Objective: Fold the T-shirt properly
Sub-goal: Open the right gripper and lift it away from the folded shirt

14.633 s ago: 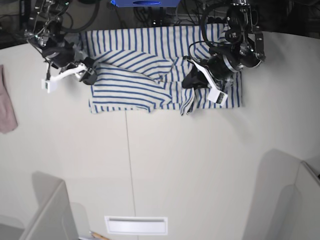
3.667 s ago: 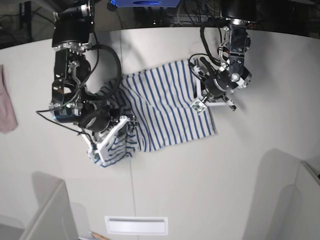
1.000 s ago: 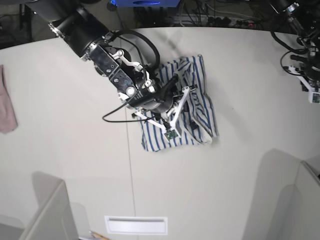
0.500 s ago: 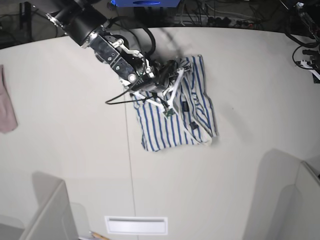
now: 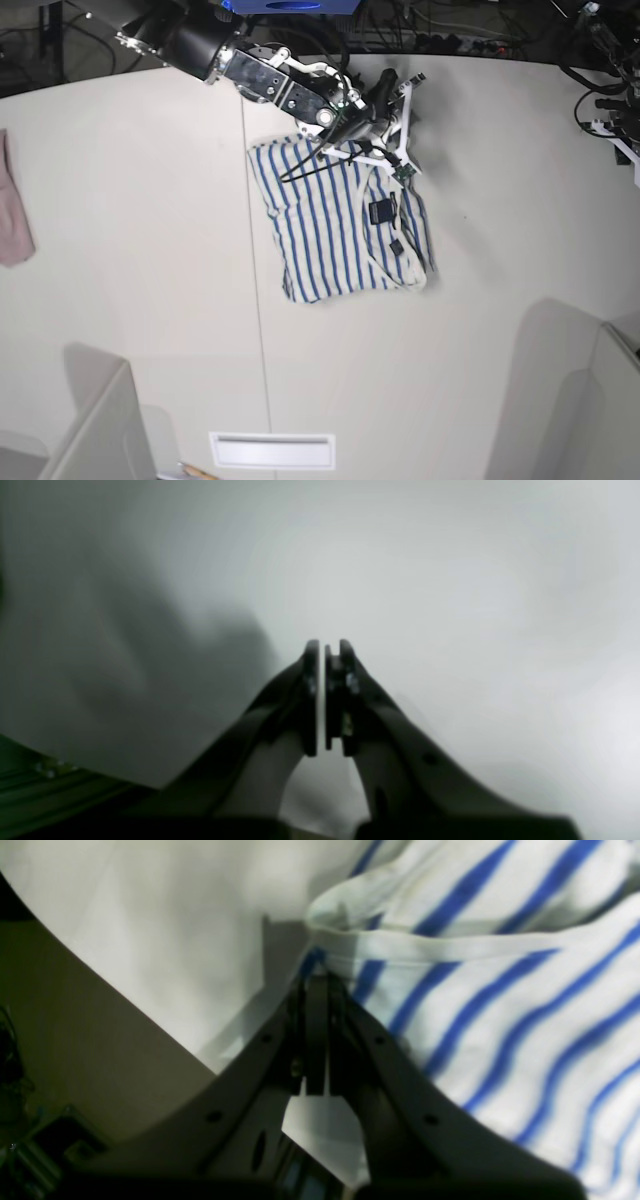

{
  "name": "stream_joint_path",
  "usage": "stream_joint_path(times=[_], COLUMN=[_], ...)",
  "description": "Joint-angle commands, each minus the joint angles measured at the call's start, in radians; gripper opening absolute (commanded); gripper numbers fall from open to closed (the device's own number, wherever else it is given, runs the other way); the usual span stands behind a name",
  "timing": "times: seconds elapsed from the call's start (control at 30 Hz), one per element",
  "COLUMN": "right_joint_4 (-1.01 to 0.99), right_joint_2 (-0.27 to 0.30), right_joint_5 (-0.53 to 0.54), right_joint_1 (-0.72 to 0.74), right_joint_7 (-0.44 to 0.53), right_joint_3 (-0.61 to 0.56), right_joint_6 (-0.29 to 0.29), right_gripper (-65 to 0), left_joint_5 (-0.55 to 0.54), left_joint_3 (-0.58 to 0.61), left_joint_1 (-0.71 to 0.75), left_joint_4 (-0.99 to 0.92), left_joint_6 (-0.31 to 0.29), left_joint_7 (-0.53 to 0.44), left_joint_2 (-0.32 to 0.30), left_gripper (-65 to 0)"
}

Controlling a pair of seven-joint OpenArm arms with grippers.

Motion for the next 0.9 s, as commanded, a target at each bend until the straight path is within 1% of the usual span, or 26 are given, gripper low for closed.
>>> stream_joint_path(times=[0.0, 0.03, 0.07, 0.2, 0.27, 0.33, 0.4, 0.43, 0.47, 0.5, 0.57, 0.67, 0.7, 0.87], right_joint_4=[0.065, 0.113, 0.157, 0.291, 0.308, 0.308, 0.308, 0.308, 0.308, 0.308, 0.309, 0.309, 0.309, 0.309], right_joint_2=[0.013, 0.033, 0.048, 0.074, 0.076, 0.091, 0.105, 0.105, 0.106, 0.106, 0.108, 0.119, 0.129, 0.140], right_joint_5=[0.008, 0.007, 0.007, 0.007, 0.007, 0.008, 0.011, 0.011, 0.011, 0.011, 0.008, 0.005, 0.005, 0.005], right_joint_1=[0.009, -0.001, -0.020, -0.121, -0.156, -0.196, -0.239, -0.258, -0.273, -0.284, -0.304, -0.324, -0.330, -0.359], right_joint_7=[0.012, 0.012, 0.012, 0.012, 0.012, 0.012, 0.022, 0.023, 0.023, 0.023, 0.023, 0.023, 0.023, 0.038], right_joint_3=[0.008, 0.019, 0.056, 0.278, 0.378, 0.458, 0.507, 0.525, 0.538, 0.545, 0.550, 0.551, 0.551, 0.551], right_joint_6=[0.002, 0.002, 0.002, 0.002, 0.002, 0.002, 0.002, 0.002, 0.002, 0.002, 0.002, 0.002, 0.002, 0.002], right_gripper=[-65.0, -65.0, -65.0, -65.0, -65.0, -65.0, -65.0, -65.0, -65.0, -65.0, -65.0, -65.0, -65.0, -65.0], left_joint_5=[-0.052, -0.089, -0.134, -0.358, -0.454, -0.549, -0.629, -0.660, -0.683, -0.692, -0.694, -0.697, -0.697, -0.694], left_joint_3=[0.026, 0.050, 0.073, 0.130, 0.138, 0.132, 0.136, 0.144, 0.161, 0.181, 0.239, 0.291, 0.301, 0.308], left_joint_1=[0.000, 0.014, 0.027, 0.014, -0.008, -0.019, -0.020, -0.020, -0.022, -0.022, -0.037, -0.063, -0.078, -0.141], left_joint_4=[0.027, 0.036, 0.047, 0.041, 0.035, 0.033, 0.035, 0.029, 0.024, 0.018, 0.007, -0.028, -0.039, -0.151], left_joint_6=[-0.001, -0.001, -0.001, -0.001, -0.001, -0.001, -0.001, -0.001, -0.001, -0.001, -0.001, -0.001, -0.001, -0.001], left_joint_7=[-0.017, -0.011, 0.014, 0.147, 0.201, 0.235, 0.249, 0.256, 0.258, 0.258, 0.256, 0.256, 0.255, 0.255], left_joint_2=[-0.010, -0.006, 0.003, 0.008, 0.016, 0.054, 0.089, 0.108, 0.126, 0.141, 0.169, 0.223, 0.234, 0.261], left_gripper=[-65.0, -65.0, -65.0, -65.0, -45.4, -24.2, -7.7, -1.5, 0.0, 0.0, 0.0, 0.0, 0.0, 0.0])
